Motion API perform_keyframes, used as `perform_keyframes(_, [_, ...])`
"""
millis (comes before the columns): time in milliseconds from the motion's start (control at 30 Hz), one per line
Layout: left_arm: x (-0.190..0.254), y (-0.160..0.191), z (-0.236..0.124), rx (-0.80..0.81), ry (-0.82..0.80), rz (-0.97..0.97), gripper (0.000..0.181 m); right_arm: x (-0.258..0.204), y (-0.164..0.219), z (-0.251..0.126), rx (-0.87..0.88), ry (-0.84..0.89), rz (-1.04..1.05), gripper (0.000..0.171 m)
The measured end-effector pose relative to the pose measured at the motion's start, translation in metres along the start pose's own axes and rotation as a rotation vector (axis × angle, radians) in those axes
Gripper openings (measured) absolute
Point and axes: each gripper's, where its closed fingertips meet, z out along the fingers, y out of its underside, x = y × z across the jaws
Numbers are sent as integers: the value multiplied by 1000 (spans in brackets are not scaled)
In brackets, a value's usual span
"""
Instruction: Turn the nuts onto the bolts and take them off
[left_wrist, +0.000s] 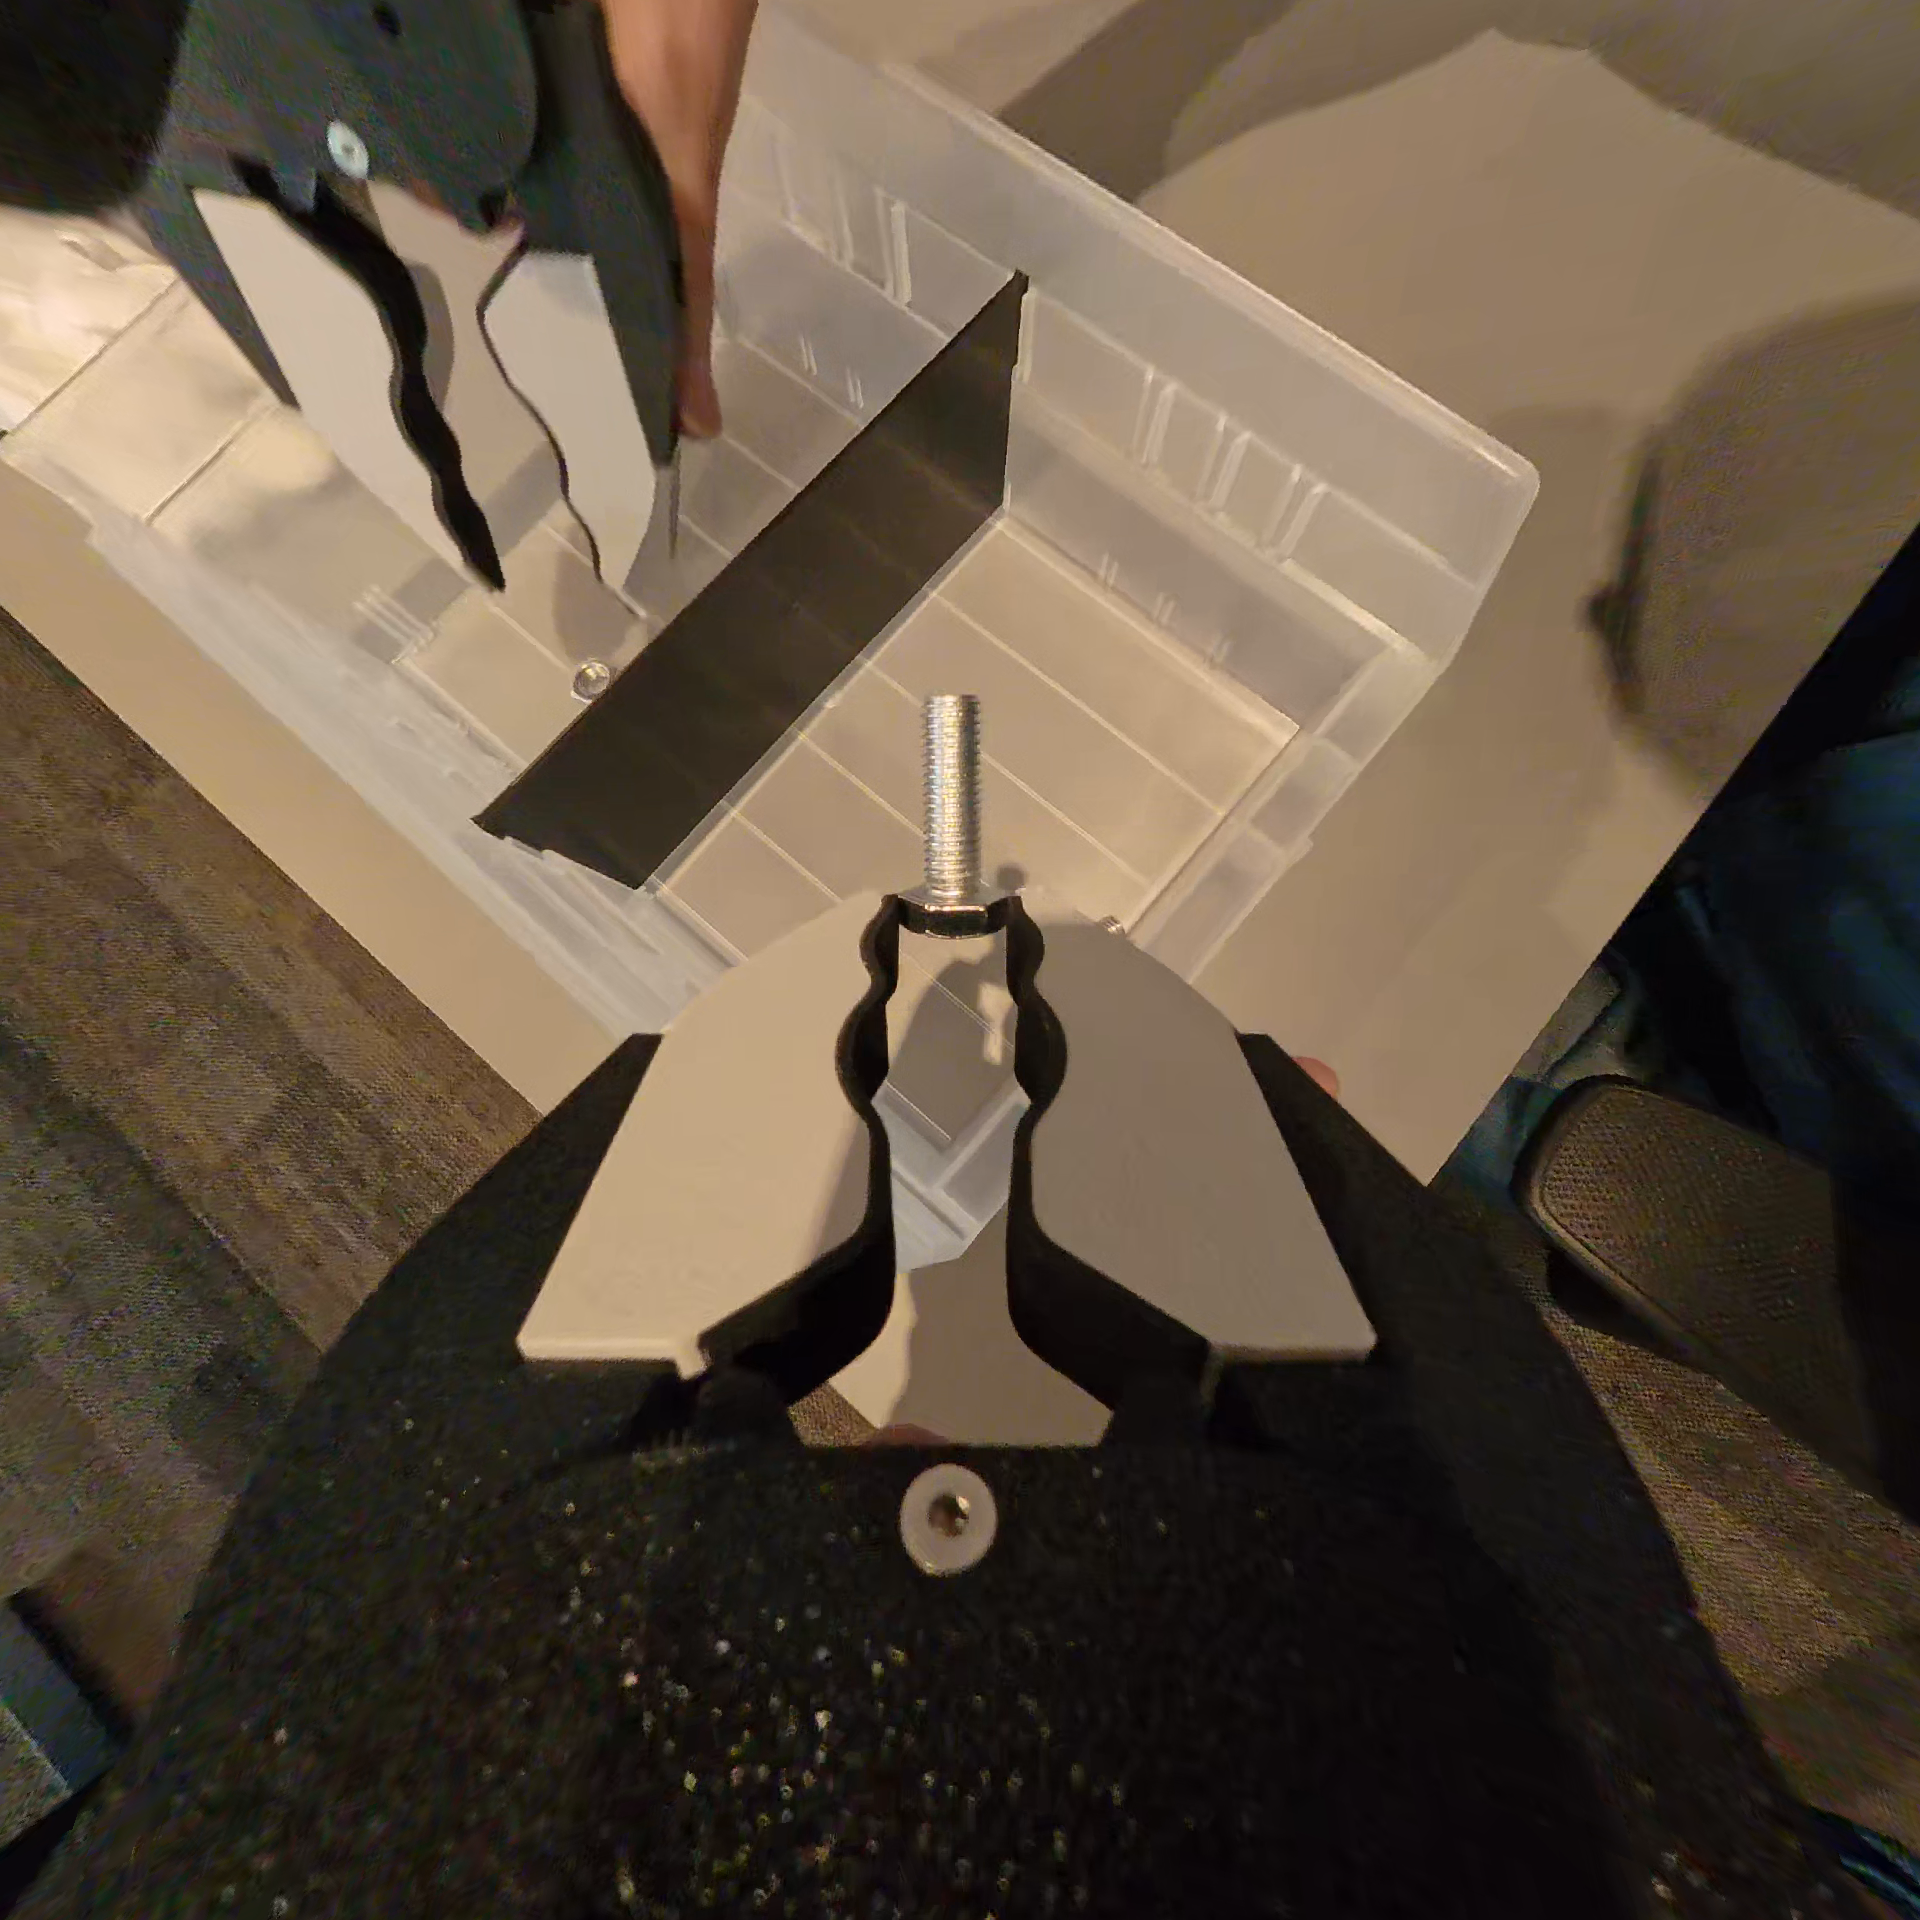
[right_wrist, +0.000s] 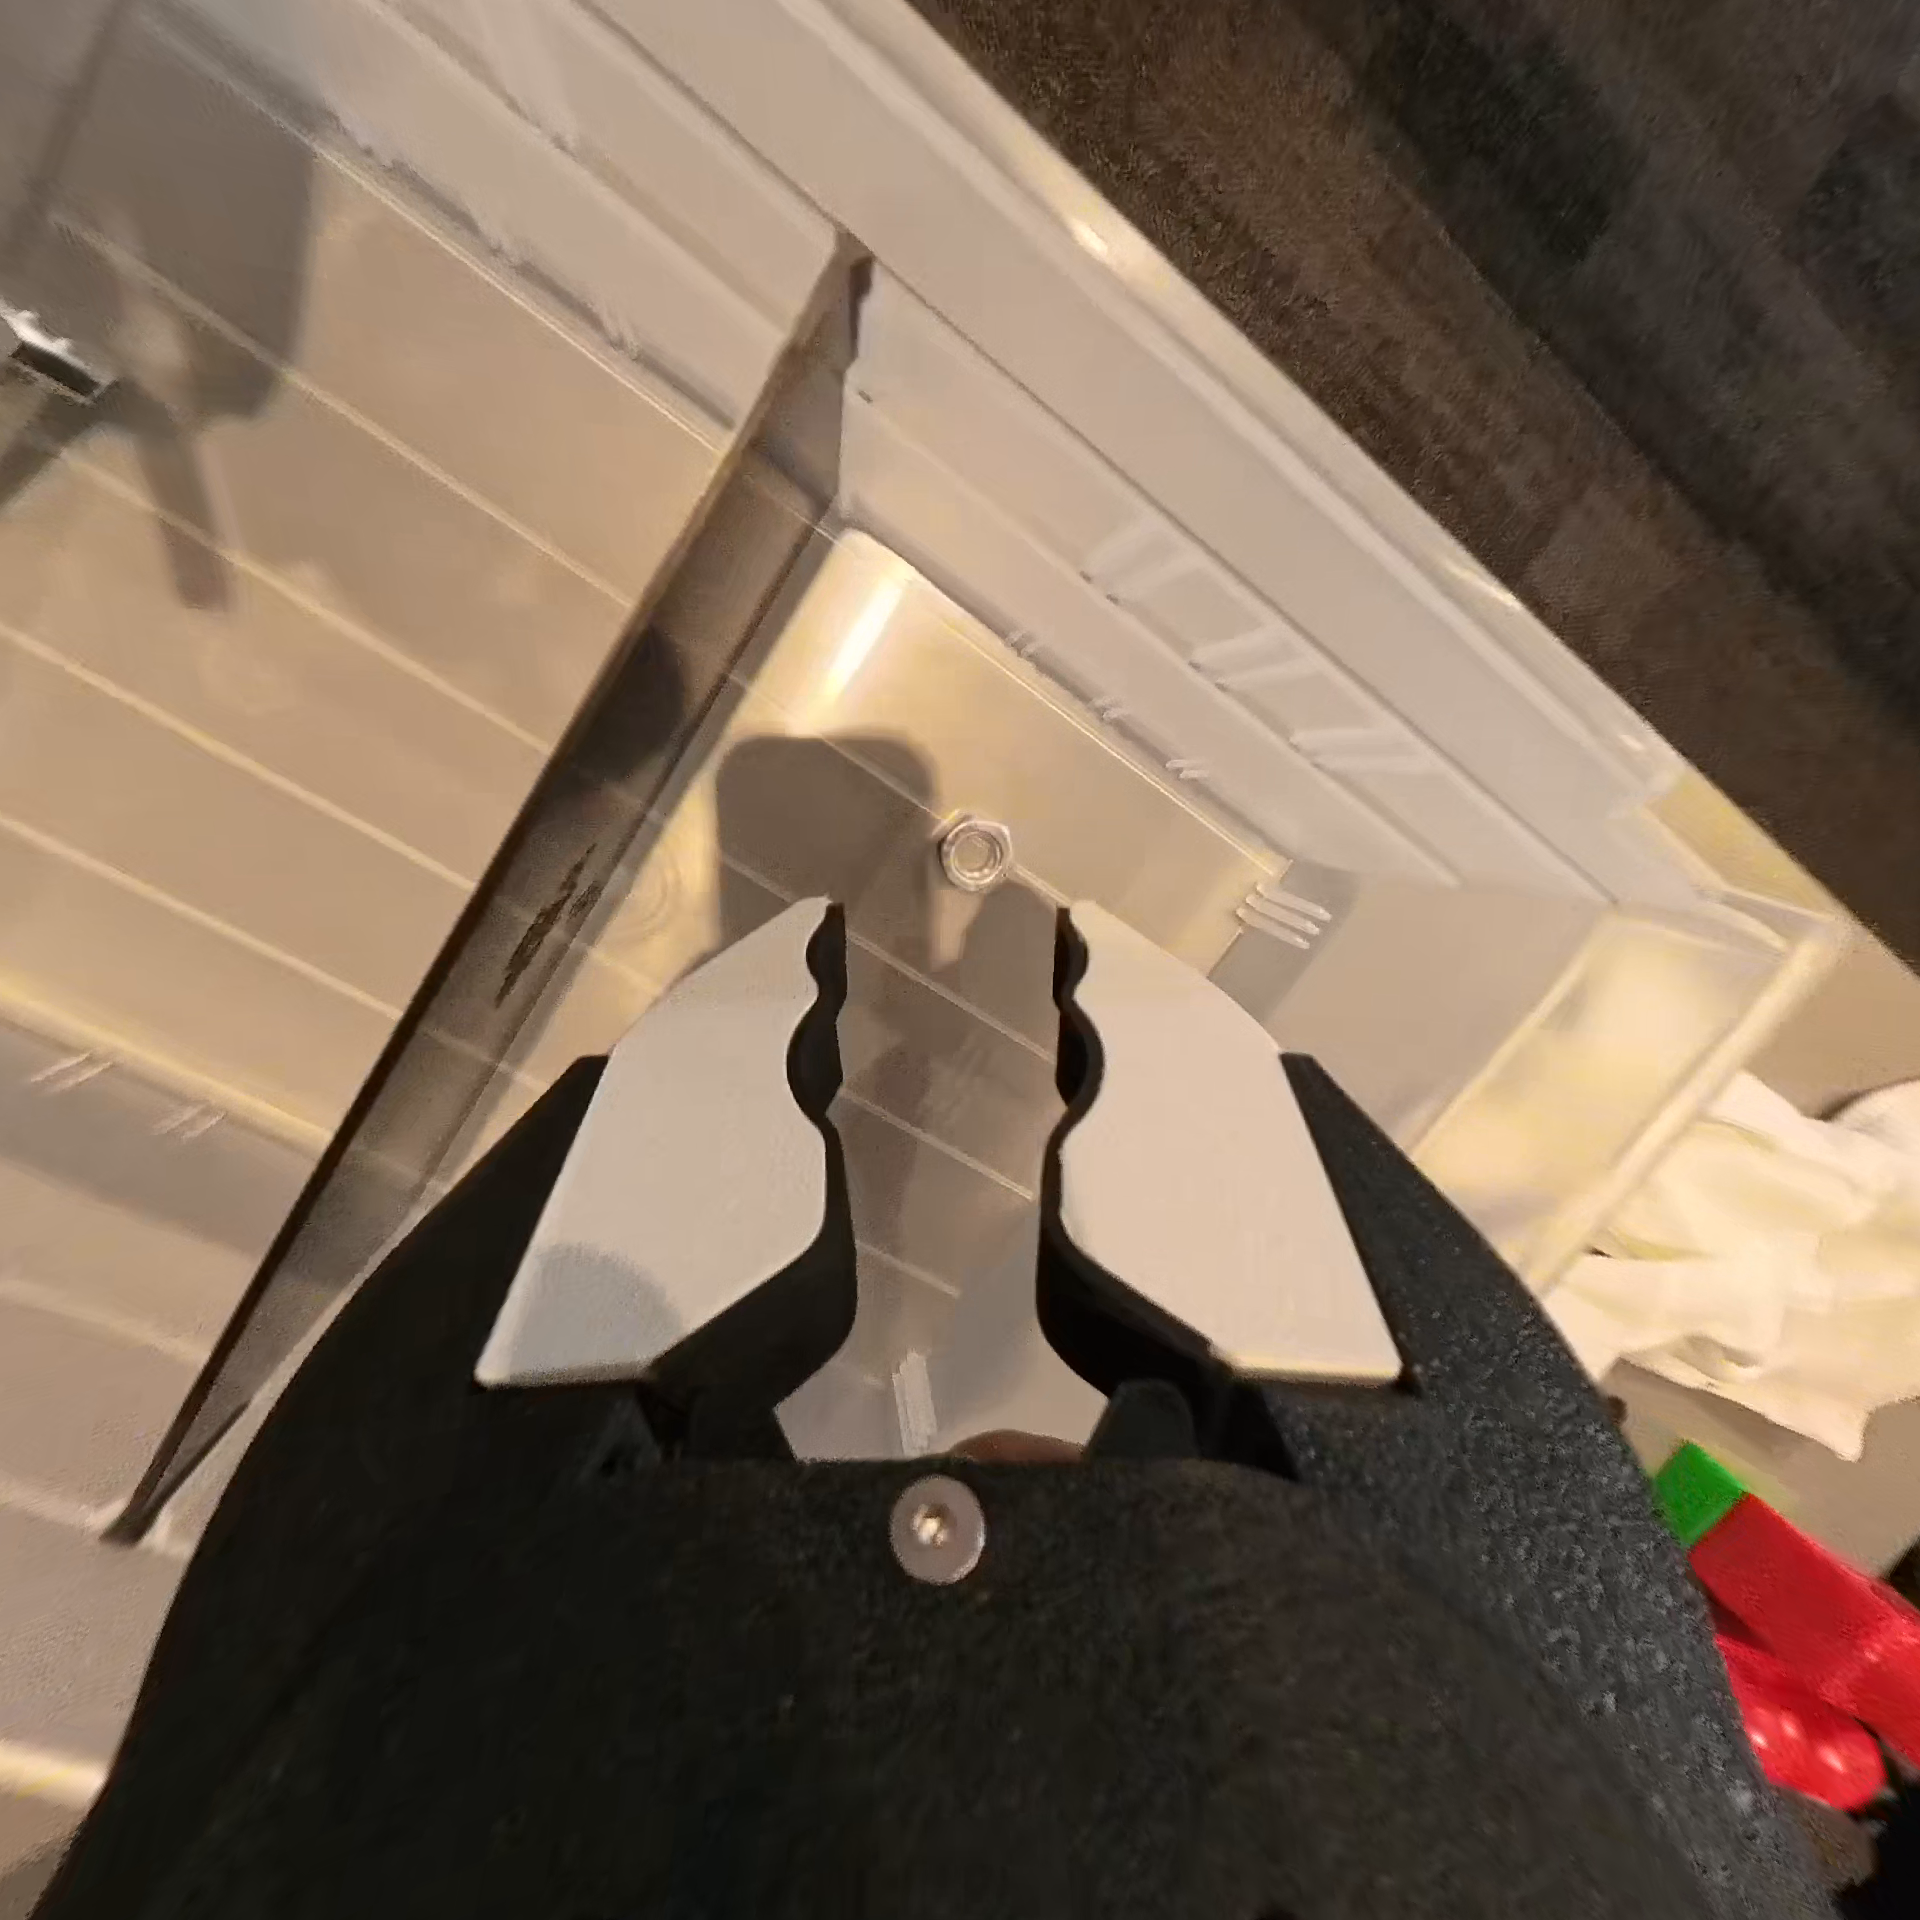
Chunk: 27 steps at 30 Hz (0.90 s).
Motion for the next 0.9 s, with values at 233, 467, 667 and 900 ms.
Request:
perform_keyframes(233, [10, 8, 7, 27, 24, 54, 19, 5, 3, 27, -43, 41, 74, 37])
perform_keyframes(467, [14, 15, 3, 79, 49, 55, 19, 3, 7, 36, -76, 33, 40, 37])
perform_keyframes(667, [15, 19, -1, 99, 51, 66, 19, 8, 5, 32, -190, -31, -186, 37])
perform_keyframes(900, [21, 18, 0, 115, 64, 100, 19, 12, 8, 34, -251, -68, -299, 30])
